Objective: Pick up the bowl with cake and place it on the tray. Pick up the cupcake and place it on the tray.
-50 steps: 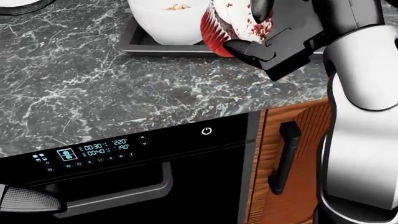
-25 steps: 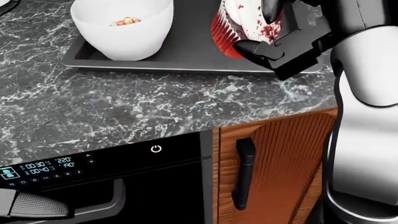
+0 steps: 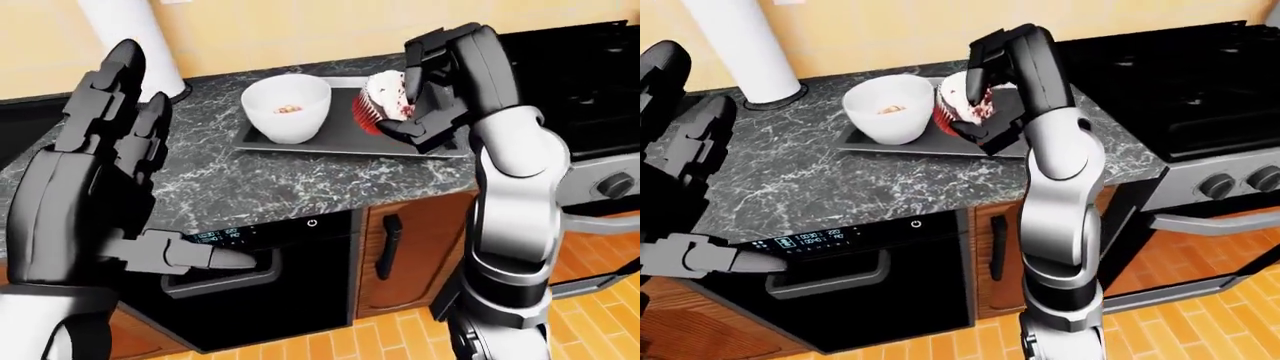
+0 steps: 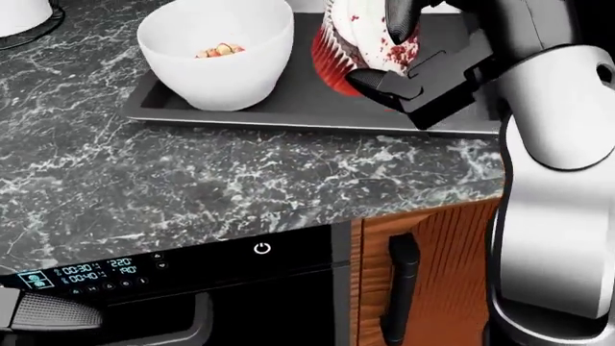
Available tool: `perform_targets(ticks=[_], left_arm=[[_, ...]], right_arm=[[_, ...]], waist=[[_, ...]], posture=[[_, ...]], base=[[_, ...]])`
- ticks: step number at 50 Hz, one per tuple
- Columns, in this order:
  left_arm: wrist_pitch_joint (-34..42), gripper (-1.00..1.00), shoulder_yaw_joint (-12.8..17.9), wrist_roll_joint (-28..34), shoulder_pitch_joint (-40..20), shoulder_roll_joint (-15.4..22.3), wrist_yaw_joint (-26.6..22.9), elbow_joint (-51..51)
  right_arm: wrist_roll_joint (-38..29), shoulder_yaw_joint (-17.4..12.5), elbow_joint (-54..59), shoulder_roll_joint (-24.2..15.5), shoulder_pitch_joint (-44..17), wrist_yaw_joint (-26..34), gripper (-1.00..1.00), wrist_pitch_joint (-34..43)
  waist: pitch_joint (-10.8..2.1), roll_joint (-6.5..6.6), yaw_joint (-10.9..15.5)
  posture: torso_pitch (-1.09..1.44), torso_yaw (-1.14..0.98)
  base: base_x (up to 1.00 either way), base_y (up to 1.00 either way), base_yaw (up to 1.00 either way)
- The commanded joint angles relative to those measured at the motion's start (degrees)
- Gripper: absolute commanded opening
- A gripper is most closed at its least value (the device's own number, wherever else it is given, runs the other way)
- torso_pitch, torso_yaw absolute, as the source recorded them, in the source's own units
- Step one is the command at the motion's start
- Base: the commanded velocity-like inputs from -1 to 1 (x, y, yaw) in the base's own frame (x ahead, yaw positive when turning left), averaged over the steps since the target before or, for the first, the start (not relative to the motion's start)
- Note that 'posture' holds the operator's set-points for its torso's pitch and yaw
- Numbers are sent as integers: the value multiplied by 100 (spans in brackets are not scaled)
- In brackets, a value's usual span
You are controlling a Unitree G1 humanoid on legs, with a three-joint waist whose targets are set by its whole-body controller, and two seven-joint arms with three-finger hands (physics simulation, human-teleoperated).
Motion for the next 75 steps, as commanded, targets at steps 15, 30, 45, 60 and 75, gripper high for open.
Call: perform_targets(ticks=[15, 30, 45, 60, 75], left_arm=[[-94, 100, 199, 76, -94, 60, 7, 0], [-139, 100, 264, -82, -123, 191, 91, 0], [-79, 100, 191, 120, -108, 34, -26, 0], [-119, 100, 210, 180, -12, -2, -82, 0], [104, 100, 263, 407, -57, -302, -326, 0]], right_arm=[[66, -121, -230, -122, -207, -74, -100, -130], [101, -163, -111, -257, -338, -95, -100, -125], [457, -240, 1616, -277, -685, -919, -100, -1102], [658, -225, 3875, -306, -1471, -1894, -100, -2091], [731, -207, 5930, -428, -2313, -2552, -100, -2766]], waist=[[-150, -424, 126], [-133, -216, 33], [-90, -172, -27], [-113, -135, -6], [-176, -89, -3]], posture=[[0, 0], [0, 0], [0, 0], [0, 0], [0, 0]], base=[[18, 0, 0], [0, 0, 0], [0, 0, 0], [0, 0, 0], [0, 0, 0]])
